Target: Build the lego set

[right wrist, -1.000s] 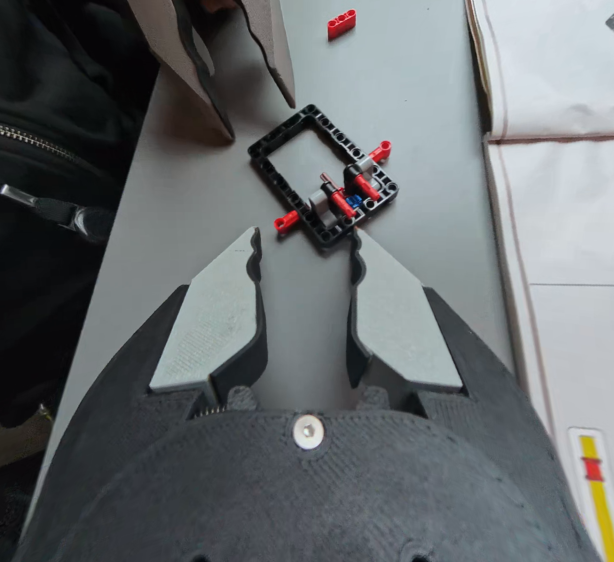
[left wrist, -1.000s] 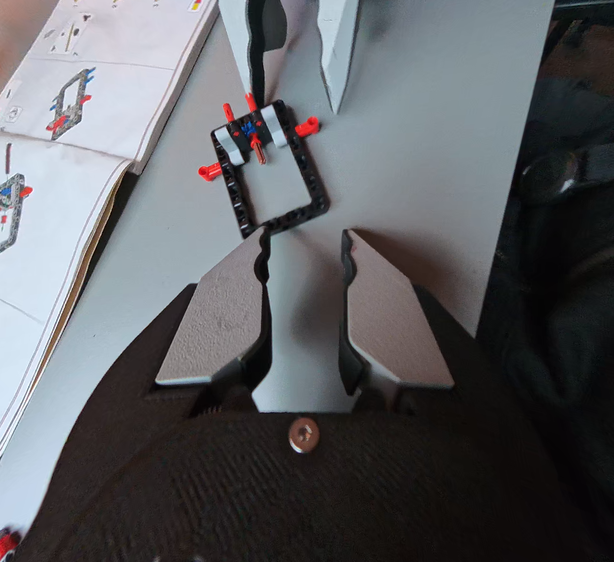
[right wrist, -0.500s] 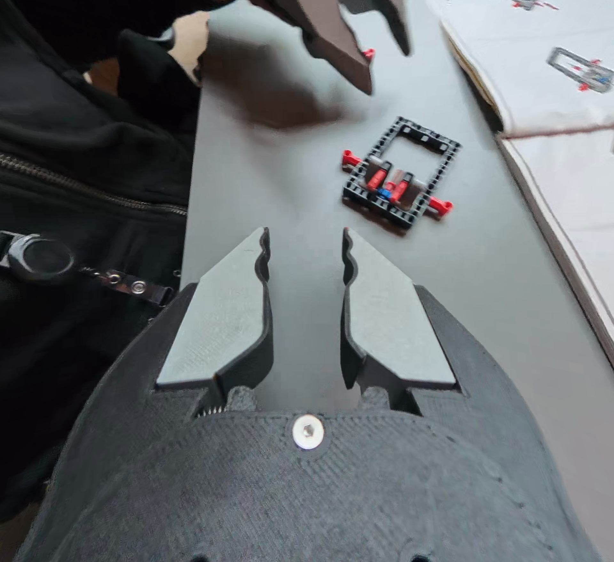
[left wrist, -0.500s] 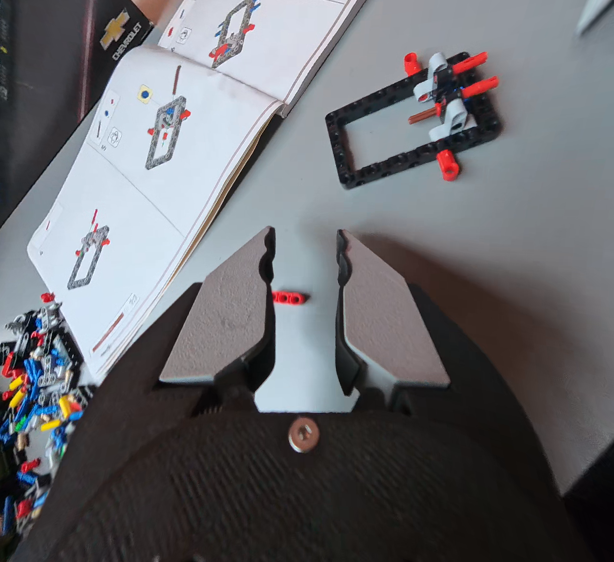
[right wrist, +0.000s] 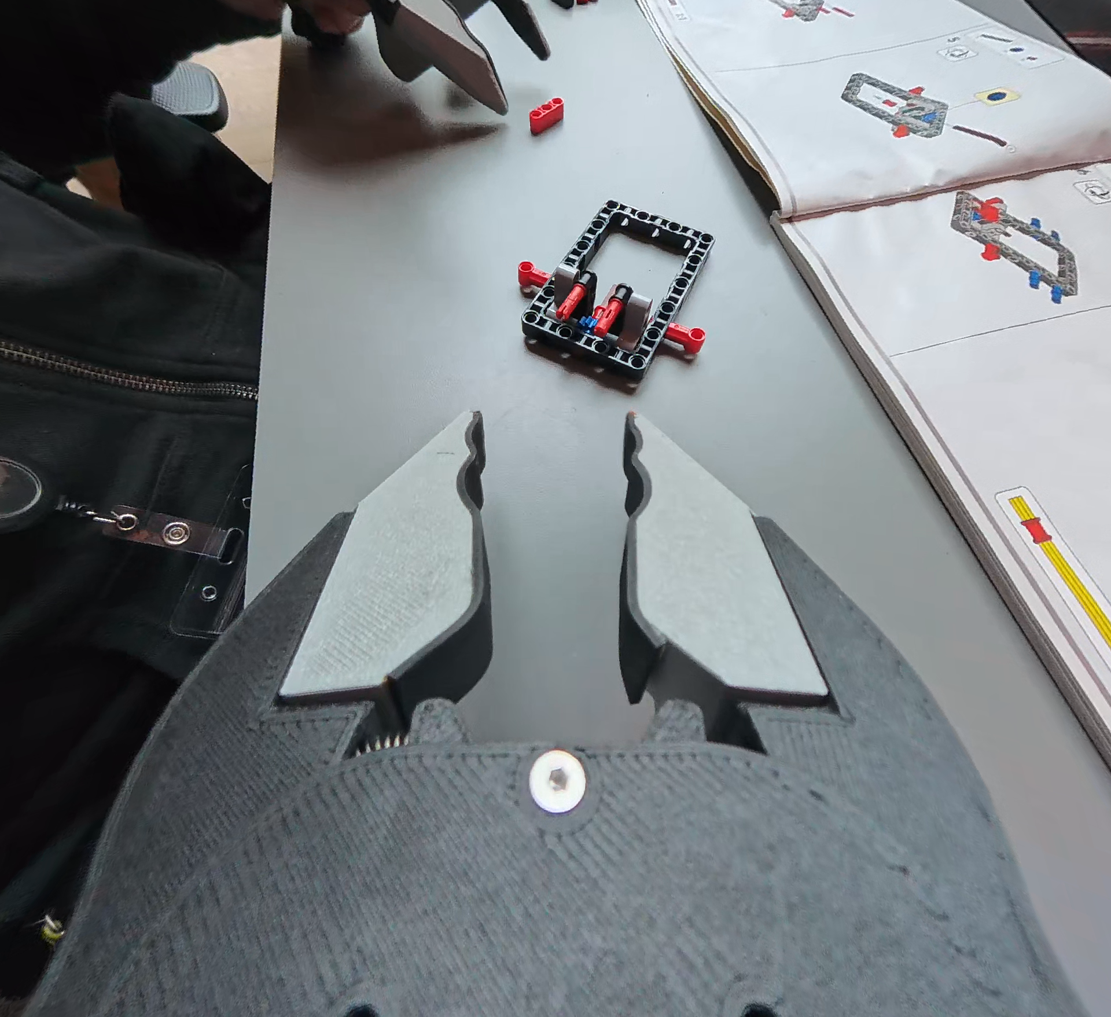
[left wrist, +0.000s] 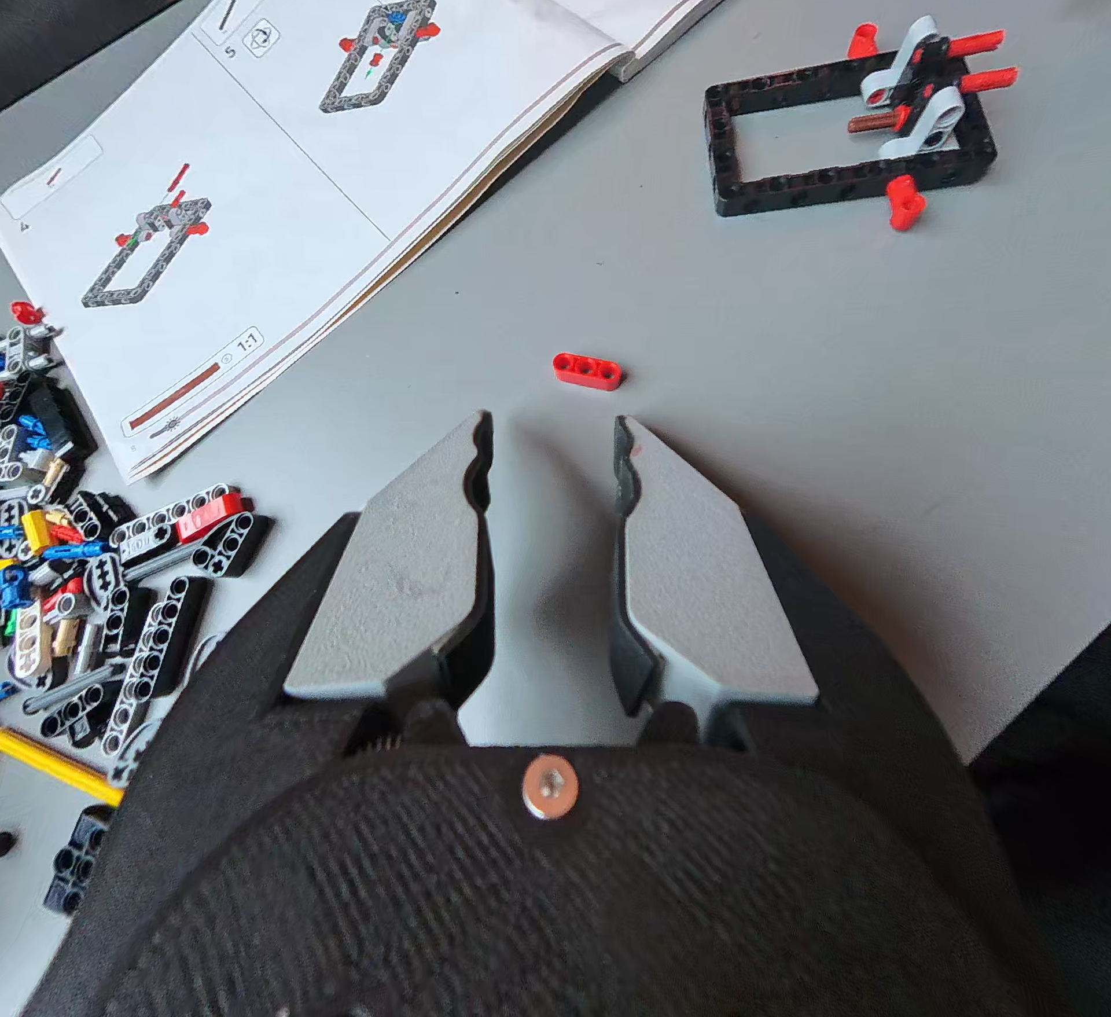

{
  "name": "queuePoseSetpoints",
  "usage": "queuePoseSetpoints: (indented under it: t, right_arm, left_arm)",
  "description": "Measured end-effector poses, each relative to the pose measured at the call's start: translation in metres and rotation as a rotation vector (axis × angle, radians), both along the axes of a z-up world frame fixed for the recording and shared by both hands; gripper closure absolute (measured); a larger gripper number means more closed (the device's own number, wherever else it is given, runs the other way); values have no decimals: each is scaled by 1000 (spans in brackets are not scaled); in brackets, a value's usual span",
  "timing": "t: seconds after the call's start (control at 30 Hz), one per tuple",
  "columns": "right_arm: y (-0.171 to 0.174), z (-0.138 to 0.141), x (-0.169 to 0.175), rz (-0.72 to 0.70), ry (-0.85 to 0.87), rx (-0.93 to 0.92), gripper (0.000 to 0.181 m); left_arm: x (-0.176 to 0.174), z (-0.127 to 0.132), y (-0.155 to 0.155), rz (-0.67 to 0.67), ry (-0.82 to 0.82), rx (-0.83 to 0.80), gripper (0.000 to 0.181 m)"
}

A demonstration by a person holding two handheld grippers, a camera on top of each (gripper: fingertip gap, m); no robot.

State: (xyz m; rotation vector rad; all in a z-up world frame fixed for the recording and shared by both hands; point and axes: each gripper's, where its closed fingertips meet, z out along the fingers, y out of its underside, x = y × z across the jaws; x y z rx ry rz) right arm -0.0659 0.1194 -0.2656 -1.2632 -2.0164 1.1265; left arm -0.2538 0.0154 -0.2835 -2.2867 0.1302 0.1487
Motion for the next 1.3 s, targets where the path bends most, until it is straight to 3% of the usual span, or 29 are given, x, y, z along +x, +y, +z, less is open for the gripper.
queuePoseSetpoints:
  t: [0.33,0.53,0.63,0.7,0.8,0.87,0.93,1.0,1.13,1.3]
  right_arm:
    - [2,-4,-3,-2,-18,15,137]
    - [1,-19,-23,75,-113,61,130]
    - [-1,-27,-32,99,-151,96,126]
    - [-6,-28,-33,108,-155,98,125]
    - [-39,-23,-16,223,-151,47,140]
    - [-69,-19,-7,306,-126,41,140]
    - [-76,-16,-8,296,-71,96,143]
    - [-67,-11,-10,248,-32,104,147]
    - [-31,-11,-13,161,-54,130,128]
    - [-16,-21,-26,248,-113,299,124]
  left_arm:
    - [16,-1,8,-88,40,0,145]
    - [79,9,22,-251,-55,38,144]
    - [98,9,39,-267,-54,-9,144]
    - [99,2,50,-270,-55,-81,143]
    - [81,-7,60,-234,-10,-171,157]
    - [64,-6,64,-201,33,-191,155]
    - [54,-1,67,-176,35,-176,150]
    - [47,7,63,-150,23,-149,150]
    - [49,7,43,-132,-21,-122,149]
    - [57,-2,18,-149,-31,-109,150]
